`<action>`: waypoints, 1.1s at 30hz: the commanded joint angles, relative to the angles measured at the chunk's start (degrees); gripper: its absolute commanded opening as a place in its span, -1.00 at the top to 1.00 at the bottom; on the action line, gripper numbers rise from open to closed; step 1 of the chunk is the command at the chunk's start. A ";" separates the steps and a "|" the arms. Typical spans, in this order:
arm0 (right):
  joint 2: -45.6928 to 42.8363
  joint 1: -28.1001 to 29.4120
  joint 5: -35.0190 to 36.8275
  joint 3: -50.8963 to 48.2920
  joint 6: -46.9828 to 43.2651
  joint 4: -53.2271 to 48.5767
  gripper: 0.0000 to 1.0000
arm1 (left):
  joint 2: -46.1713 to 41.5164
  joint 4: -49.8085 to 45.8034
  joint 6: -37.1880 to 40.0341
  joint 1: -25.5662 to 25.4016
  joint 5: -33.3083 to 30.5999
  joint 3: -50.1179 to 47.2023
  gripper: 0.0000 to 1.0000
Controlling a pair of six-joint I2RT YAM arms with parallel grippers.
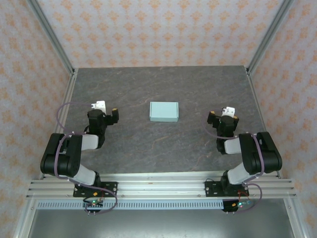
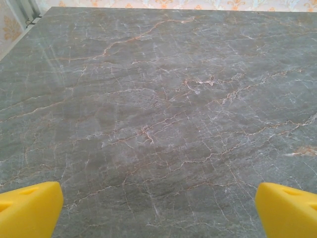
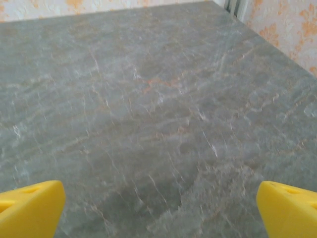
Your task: Fold the paper box
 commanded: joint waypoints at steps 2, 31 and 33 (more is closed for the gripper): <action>-0.54 -0.37 -1.02 3.77 1.15 -4.49 -0.98 | -0.36 0.02 0.98 -0.21 -0.16 0.97 -1.00; -0.05 -0.66 -0.32 5.77 1.59 -7.55 -0.98 | -0.35 -0.23 0.96 -0.92 -2.31 1.16 -1.00; -0.02 -0.65 -0.32 5.78 1.60 -7.55 -0.98 | -0.31 -0.24 0.91 -0.95 -2.30 1.12 -1.00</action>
